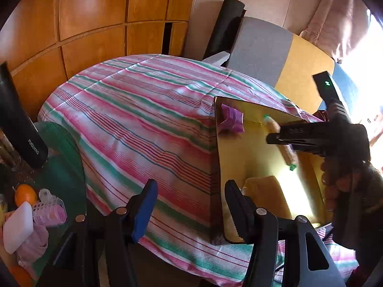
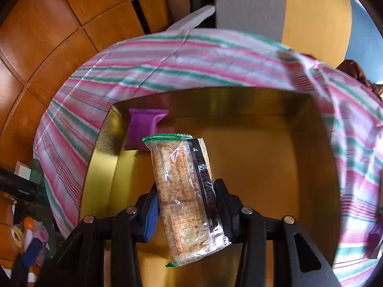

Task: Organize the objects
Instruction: 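Lower the cracker pack into the gold tray and open the right tool, then move both tools back toward the remaining items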

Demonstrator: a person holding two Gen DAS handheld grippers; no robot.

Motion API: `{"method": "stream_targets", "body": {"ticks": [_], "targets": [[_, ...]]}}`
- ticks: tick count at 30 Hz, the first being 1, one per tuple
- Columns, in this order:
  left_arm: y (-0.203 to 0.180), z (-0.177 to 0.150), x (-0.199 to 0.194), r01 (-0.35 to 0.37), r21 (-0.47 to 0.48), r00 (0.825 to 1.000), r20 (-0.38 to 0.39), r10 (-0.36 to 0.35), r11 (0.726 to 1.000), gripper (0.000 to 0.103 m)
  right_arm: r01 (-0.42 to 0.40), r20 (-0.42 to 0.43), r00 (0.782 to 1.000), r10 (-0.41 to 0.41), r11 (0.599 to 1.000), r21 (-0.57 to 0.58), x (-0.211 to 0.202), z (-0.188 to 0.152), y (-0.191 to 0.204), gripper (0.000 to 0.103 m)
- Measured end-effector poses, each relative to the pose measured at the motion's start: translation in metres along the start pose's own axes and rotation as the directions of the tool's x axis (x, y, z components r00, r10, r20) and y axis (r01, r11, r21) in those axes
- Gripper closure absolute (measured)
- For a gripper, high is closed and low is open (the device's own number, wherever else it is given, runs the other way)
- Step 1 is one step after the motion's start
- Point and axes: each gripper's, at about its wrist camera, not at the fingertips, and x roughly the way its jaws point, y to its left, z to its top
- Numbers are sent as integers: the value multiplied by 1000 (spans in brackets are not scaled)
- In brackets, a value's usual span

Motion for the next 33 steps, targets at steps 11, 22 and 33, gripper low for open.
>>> {"method": "stream_targets", "body": {"ticks": [11,22,33], "targets": [[3,-4,3,12,-12,1000,-12,-12,1000,44,-231,-19,973,231,973,-9,-15,-17,11,53],[-22,-4,-14,-1,57,999,39,-1,998,41,57,205,978,-23,985,-160,-86,-57,-6,53],[-61,-6,-32,3,172,997,81,-17,985,40,177,307,943,-129,975,-137,-137,-103,-76,52]]}}
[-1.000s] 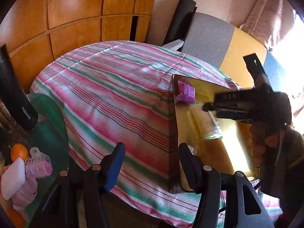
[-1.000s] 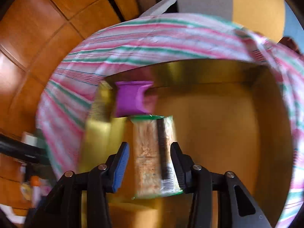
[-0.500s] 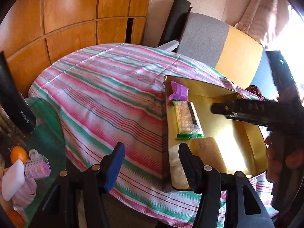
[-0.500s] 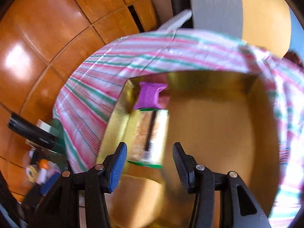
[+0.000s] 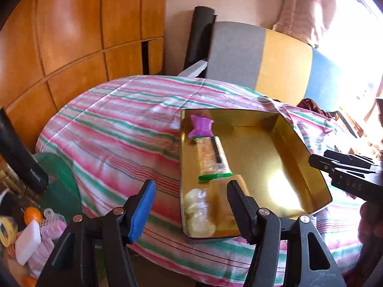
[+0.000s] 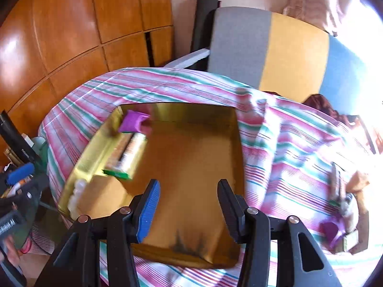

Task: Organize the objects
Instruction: 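Move both tools back toward the remaining items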

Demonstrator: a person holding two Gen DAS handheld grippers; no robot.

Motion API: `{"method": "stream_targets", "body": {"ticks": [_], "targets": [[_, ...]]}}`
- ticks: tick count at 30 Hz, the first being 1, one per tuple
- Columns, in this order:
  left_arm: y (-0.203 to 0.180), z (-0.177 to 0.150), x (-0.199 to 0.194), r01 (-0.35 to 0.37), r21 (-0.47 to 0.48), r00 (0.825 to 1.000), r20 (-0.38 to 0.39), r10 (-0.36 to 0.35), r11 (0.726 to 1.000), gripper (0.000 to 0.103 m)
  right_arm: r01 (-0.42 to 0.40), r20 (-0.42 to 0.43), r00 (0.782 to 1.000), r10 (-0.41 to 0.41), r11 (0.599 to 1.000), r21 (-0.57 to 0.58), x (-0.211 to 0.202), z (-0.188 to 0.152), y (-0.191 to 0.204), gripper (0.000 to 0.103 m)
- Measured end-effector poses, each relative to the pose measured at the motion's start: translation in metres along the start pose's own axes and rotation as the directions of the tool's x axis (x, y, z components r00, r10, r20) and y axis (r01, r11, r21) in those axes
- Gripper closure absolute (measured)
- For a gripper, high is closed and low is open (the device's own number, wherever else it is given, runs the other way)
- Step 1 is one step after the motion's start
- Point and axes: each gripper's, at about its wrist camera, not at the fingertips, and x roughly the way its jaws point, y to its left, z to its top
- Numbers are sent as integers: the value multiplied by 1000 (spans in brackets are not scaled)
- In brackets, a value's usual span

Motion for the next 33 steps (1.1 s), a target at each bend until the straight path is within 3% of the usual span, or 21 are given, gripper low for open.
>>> {"method": "stream_targets", "body": {"ticks": [7,11,14,16,17,20,25,28,33], "targets": [[-34,6,-4,45,76,999,3,-45,996,40,119,29,992,-121,991,59,-30,-20,-76,50],[-61,8,-5,87,134,996,-5,-87,987,40,242,43,967,-251,959,149,-47,-34,-141,43],[-86,8,-6,127,190,992,-13,-127,974,40,362,50,919,-391,886,291,-62,-51,-200,43],[-106,7,-7,161,231,987,-24,-160,960,40,424,47,873,-486,802,421,-72,-68,-238,43],[-115,6,-7,180,249,984,-34,-177,952,40,423,19,866,-500,751,507,-76,-77,-259,43],[-148,3,-6,228,309,974,-60,-220,923,40,336,-5,877,-480,608,720,-91,-98,-307,43],[-203,-1,0,312,391,950,-117,-290,866,40,259,-34,907,-420,491,832,-96,-123,-336,43],[-231,-2,5,359,409,934,-152,-325,839,41,227,-22,914,-405,465,856,-99,-129,-339,43],[-272,-1,24,402,435,915,-211,-343,806,51,200,-11,928,-373,473,858,-98,-131,-338,43]]}}
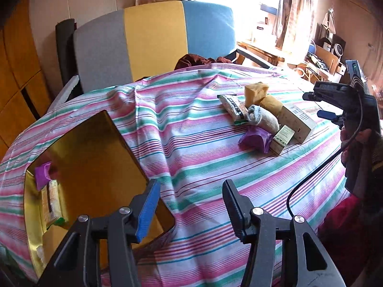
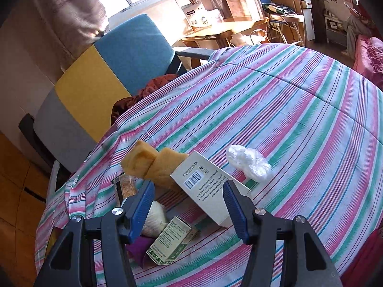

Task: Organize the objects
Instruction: 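Move both tools back toward the remaining items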

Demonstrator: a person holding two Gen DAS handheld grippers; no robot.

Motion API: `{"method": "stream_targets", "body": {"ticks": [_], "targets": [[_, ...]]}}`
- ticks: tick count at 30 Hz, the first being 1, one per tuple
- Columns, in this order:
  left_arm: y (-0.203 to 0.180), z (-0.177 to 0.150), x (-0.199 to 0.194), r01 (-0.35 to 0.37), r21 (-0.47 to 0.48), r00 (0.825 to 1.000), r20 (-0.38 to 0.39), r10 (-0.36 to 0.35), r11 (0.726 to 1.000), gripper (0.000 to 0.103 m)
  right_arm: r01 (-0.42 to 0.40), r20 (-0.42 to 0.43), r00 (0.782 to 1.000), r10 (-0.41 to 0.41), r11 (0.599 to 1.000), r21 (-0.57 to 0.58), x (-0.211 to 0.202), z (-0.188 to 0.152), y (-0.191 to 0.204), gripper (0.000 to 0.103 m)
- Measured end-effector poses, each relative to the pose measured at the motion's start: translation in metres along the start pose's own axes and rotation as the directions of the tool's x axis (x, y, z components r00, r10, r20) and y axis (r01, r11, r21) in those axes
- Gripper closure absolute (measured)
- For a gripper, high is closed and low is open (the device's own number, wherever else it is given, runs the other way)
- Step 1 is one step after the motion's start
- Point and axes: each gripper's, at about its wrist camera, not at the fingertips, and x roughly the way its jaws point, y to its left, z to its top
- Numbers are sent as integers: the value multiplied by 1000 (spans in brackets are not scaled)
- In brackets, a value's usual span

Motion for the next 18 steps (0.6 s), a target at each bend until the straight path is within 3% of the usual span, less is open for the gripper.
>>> {"method": "stream_targets", "body": {"ticks": [4,7,9,12,18], "targets": [[-19,16,32,60,6,997,-49,-59,998,53,-27,-10,1000,27,1000,-3,-1,-1,2,43],[-32,27,59,141,-30,984,-101,-144,989,53,-41,-16,999,41,999,-3,0,-1,3,42],[-38,32,82,195,-87,962,-179,-208,977,54,-51,-22,998,51,999,0,1,-1,3,42],[-47,37,105,259,-194,921,-245,-302,946,65,-64,-37,997,64,998,7,4,-1,3,42],[-65,57,127,269,-276,905,-254,-340,923,66,-93,-39,995,94,996,10,3,0,4,42]]}}
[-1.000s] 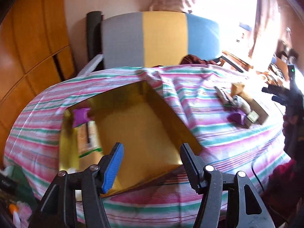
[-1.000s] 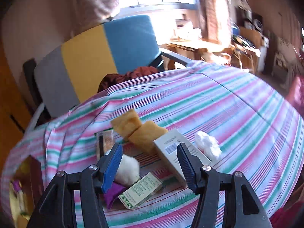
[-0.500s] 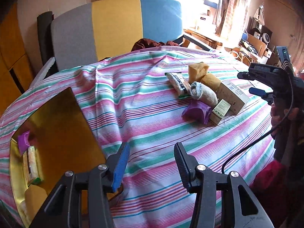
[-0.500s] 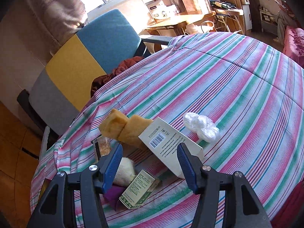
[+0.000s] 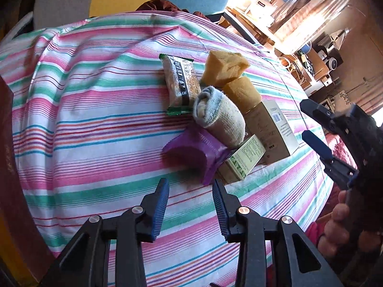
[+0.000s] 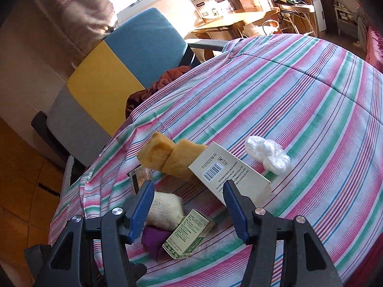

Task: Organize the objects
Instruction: 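Move both tools back toward the remaining items, then grasp a second purple packet with the left tool and lift it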

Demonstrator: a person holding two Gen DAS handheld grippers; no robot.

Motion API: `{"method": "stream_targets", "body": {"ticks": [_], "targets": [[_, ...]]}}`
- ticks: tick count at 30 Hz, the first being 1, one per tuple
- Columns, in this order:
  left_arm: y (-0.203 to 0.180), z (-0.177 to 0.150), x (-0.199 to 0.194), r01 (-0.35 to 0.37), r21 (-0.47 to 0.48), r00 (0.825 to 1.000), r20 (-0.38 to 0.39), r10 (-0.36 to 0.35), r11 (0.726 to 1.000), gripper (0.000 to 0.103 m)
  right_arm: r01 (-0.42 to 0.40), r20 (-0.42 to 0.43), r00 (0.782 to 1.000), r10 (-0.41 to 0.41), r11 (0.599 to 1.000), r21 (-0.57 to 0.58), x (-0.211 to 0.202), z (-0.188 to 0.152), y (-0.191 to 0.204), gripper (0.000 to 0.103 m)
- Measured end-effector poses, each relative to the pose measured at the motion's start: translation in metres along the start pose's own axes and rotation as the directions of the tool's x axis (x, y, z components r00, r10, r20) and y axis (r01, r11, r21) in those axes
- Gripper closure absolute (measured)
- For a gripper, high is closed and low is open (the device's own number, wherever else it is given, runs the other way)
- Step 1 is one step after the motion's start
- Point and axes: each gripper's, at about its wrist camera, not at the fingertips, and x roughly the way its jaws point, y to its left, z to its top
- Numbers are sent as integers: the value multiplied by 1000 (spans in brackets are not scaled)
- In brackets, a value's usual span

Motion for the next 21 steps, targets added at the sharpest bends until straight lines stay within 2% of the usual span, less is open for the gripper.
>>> {"method": "stream_targets", "body": {"ticks": [4,8,12,15,16,21], "targets": [[1,15,11,11,-105,1000,0,-11,994,58,-19,-6,1000,19,1000,16,0,1,-2,42],[-4,28,24,-20,-143,1000,-2,20,989,52,-33,-5,999,33,999,30,0,2,-4,42],[-15,40,37,-64,-126,998,-2,65,990,49,-39,-8,999,39,998,42,1,2,-7,42],[-21,43,42,-106,-56,994,2,106,993,40,-47,-11,999,48,998,49,1,3,-8,42],[-19,44,43,-114,-51,993,4,115,992,34,-49,-13,999,50,998,48,2,3,-7,42],[-10,45,44,-117,-8,993,-16,117,993,37,-46,-13,999,46,998,40,2,2,-6,42]]}}
